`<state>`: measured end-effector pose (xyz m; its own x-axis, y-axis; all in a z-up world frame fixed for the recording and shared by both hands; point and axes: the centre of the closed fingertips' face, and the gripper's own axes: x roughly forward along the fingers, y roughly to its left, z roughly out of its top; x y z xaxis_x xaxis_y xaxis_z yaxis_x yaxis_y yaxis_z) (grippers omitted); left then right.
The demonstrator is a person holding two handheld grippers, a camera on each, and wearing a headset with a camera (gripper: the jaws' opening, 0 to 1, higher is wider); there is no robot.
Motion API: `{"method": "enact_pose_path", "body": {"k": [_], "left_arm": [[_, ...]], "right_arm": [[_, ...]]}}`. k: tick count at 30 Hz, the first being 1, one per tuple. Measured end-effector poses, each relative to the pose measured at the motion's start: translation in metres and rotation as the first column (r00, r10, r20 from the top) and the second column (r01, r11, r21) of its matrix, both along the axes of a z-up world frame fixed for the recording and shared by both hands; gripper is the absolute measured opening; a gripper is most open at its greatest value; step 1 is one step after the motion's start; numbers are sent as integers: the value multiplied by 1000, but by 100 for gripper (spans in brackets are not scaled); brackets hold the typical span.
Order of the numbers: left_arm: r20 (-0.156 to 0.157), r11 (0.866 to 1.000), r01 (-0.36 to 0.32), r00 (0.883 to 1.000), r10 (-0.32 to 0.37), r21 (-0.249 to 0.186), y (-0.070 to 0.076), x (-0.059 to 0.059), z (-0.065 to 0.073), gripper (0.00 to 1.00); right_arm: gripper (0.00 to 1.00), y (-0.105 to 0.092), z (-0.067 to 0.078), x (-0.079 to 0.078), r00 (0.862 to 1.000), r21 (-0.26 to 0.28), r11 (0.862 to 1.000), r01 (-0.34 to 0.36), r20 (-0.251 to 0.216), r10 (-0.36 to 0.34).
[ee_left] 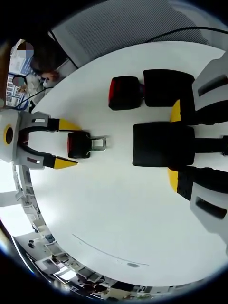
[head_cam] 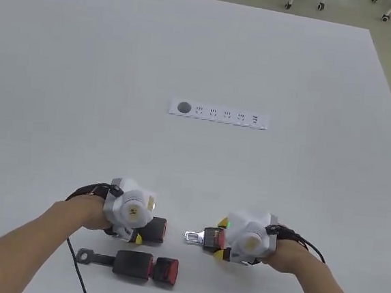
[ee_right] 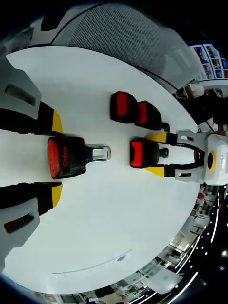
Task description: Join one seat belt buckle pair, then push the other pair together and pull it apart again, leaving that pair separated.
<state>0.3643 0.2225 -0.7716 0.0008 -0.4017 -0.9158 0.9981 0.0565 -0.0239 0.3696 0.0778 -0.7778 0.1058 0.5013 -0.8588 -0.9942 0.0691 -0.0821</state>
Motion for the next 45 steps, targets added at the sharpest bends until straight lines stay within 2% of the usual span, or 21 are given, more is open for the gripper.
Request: {"method": "enact_pose_path", "body": {"k": [6,14,19,26,35,38,43,45], "left_arm": [[8,1000,-8,1000,8,8,1,1,0,35],[34,999,3,999,-4,43,12,3,-3,36],[38,999,-20,999,19,36,17,-1,2,36],[44,998,-67,997,67,13,26,-2,4,37],[52,988,-149,987,151,-36,42,-5,14,43],[50,980,-188,980,191,-62,46,-5,16,45],[36,965,-239,969,244,-105,53,-12,23,49],[29,953,-274,960,280,-132,57,-14,23,51]], "right_arm": [[41,-1,0,0,1000,-3,1000,5,0,-5],[49,-1,1,-1,1000,11,1000,17,-5,-17],[52,-2,3,-3,1000,19,1000,22,-12,-22],[56,-7,8,-10,999,29,999,39,-20,-38],[61,-18,12,-18,994,68,992,108,-36,-106],[62,-21,14,-22,991,77,989,127,-41,-124],[64,-23,17,-27,987,106,981,160,-45,-156],[64,-24,17,-28,985,115,978,174,-43,-170]]}}
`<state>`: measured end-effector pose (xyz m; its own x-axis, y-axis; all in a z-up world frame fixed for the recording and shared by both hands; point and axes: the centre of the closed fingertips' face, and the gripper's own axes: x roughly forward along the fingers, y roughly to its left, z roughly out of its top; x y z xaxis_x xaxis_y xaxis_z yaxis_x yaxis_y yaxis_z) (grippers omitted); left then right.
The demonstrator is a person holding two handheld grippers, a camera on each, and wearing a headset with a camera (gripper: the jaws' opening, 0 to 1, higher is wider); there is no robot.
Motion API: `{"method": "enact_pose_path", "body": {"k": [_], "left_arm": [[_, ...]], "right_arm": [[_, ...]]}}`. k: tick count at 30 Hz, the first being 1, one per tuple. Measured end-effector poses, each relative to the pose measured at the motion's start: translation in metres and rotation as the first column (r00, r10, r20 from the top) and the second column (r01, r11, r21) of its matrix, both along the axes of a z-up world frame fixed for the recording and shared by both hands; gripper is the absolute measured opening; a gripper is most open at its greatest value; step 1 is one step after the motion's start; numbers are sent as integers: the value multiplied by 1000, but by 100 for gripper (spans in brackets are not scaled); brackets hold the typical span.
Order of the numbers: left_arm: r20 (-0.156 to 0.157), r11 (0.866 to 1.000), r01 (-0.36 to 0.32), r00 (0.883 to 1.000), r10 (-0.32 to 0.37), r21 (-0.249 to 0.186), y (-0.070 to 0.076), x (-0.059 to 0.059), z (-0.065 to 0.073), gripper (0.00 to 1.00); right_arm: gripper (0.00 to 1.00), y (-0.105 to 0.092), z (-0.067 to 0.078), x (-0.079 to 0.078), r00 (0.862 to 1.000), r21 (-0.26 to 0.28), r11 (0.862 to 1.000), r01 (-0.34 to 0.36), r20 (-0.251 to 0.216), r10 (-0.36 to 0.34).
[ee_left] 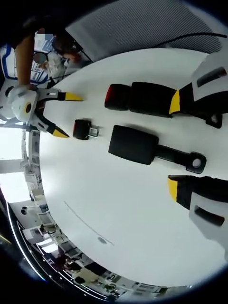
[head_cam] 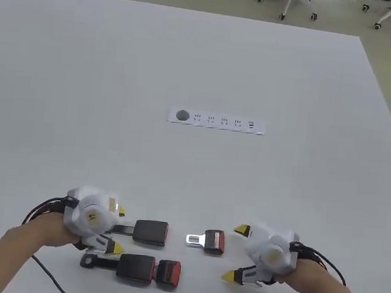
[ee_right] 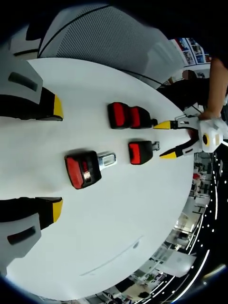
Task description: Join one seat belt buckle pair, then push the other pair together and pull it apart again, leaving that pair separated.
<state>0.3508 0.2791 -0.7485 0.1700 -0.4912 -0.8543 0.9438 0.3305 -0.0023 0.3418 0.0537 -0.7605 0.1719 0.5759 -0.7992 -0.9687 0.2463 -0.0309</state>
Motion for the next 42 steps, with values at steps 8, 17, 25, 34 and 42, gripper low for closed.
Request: {"method": "enact_pose_path", "body": {"k": [8,17,25,34,42], "left_arm": [[57,977,-146,986,157,-156,8,-9,16,55],[108,928,-229,957,270,-295,14,-28,15,67],[89,857,-321,918,386,-404,21,-33,7,87],[129,816,-342,886,445,-465,34,-30,6,100],[122,799,-336,885,449,-499,32,-32,6,100]], "right_arm": [[68,-1,4,-9,997,75,994,76,17,-78],[80,9,11,-29,985,187,970,154,50,-166],[98,22,19,-32,967,292,932,213,75,-245],[99,19,15,-28,947,379,891,248,98,-306],[99,14,20,-22,925,455,842,290,92,-368]]}}
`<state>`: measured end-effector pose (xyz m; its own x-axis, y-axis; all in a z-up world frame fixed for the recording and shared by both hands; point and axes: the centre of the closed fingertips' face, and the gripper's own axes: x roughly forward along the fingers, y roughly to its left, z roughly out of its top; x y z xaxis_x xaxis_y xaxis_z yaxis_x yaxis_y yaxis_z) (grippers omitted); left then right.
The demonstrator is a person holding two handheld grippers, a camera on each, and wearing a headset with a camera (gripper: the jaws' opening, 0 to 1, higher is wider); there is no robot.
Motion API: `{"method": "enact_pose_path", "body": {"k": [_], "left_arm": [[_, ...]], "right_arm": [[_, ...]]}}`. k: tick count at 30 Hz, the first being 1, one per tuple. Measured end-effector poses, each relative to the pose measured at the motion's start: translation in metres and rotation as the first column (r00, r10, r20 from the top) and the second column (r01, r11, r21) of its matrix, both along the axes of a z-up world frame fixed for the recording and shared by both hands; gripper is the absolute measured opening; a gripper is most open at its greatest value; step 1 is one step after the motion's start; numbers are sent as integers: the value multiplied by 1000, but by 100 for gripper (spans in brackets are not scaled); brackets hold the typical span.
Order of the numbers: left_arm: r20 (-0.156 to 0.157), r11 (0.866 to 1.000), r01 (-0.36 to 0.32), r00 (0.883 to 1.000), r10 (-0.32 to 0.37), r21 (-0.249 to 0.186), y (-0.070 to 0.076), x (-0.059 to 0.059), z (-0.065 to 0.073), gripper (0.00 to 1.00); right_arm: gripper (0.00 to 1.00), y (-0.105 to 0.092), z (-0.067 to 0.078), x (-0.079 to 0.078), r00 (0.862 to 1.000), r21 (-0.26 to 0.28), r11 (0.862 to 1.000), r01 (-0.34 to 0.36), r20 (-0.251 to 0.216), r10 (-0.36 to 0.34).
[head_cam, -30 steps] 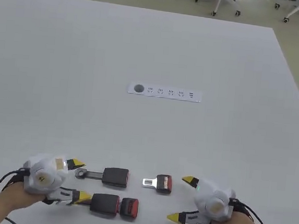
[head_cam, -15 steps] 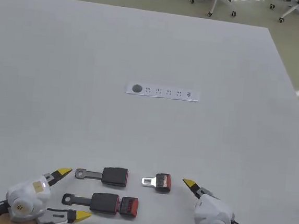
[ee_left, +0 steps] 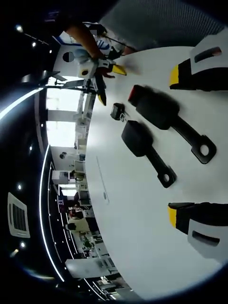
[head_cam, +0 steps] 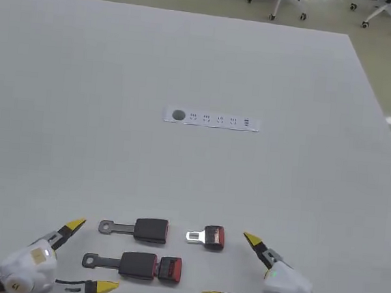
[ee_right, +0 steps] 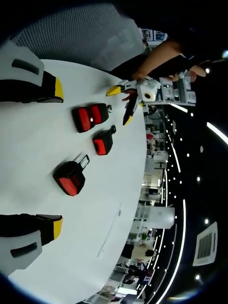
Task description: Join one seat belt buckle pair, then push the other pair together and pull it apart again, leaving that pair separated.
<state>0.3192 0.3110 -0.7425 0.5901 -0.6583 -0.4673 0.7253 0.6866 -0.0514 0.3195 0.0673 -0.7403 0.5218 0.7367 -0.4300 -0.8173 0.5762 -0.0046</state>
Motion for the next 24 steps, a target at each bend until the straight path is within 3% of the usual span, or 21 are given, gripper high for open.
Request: {"method": "enact_pose_path", "body": {"k": [5,7,11,24], "left_arm": [[11,999,-6,1000,6,-38,-3,2,4,100],[20,999,6,1000,-5,-40,-9,0,10,100],[15,999,11,1000,-10,-42,-10,0,7,100],[5,998,-12,1000,12,-56,-7,0,7,100]], "right_arm": [[99,-3,-2,1,1000,-4,1000,7,7,-7],[99,-4,-1,3,1000,1,1000,16,15,-16],[99,-4,-2,3,1000,-2,1000,12,13,-12],[99,-3,-2,2,1000,-10,1000,4,4,-4]]}}
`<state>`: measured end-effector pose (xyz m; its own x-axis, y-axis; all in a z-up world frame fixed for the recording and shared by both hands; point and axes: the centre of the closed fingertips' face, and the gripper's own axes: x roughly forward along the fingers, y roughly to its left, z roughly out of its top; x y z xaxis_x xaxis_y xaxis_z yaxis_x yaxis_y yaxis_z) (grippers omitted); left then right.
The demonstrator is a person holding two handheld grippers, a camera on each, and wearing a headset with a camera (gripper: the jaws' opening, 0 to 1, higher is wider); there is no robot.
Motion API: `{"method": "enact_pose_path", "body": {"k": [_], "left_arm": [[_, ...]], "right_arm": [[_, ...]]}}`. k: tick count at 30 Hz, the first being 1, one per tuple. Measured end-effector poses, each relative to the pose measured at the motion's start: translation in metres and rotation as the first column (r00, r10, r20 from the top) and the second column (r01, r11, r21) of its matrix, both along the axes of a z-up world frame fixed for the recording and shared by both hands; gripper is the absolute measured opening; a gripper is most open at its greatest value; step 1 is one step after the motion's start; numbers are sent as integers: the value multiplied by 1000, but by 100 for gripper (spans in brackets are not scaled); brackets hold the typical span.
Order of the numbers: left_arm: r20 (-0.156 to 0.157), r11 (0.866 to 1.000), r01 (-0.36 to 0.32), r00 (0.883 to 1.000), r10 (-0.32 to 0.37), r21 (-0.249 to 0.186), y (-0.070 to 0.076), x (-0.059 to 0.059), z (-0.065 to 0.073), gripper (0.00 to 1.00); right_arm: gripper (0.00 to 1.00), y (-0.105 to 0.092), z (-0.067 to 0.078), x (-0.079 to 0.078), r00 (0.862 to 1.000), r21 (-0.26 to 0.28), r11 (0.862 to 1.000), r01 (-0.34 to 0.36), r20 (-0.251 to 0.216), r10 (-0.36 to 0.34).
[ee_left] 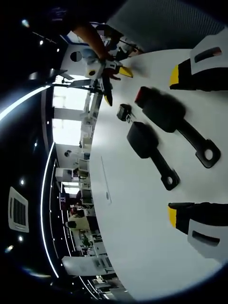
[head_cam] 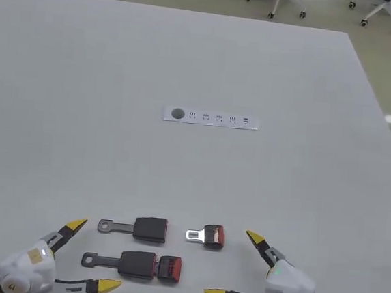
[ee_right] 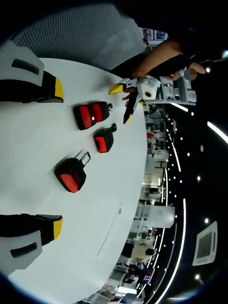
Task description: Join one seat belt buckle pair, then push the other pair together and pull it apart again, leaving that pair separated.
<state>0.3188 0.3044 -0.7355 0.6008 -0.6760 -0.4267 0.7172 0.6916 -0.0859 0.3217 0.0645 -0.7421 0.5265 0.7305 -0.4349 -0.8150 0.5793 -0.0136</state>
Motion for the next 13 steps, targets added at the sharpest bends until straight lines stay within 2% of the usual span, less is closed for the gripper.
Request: {"method": "enact_pose_path", "body": {"k": [13], "left_arm": [[13,1000,0,1000,0,-6,-2,4,5,100]], "right_arm": [[99,-1,4,2,1000,-9,1000,-4,1,4]]}}
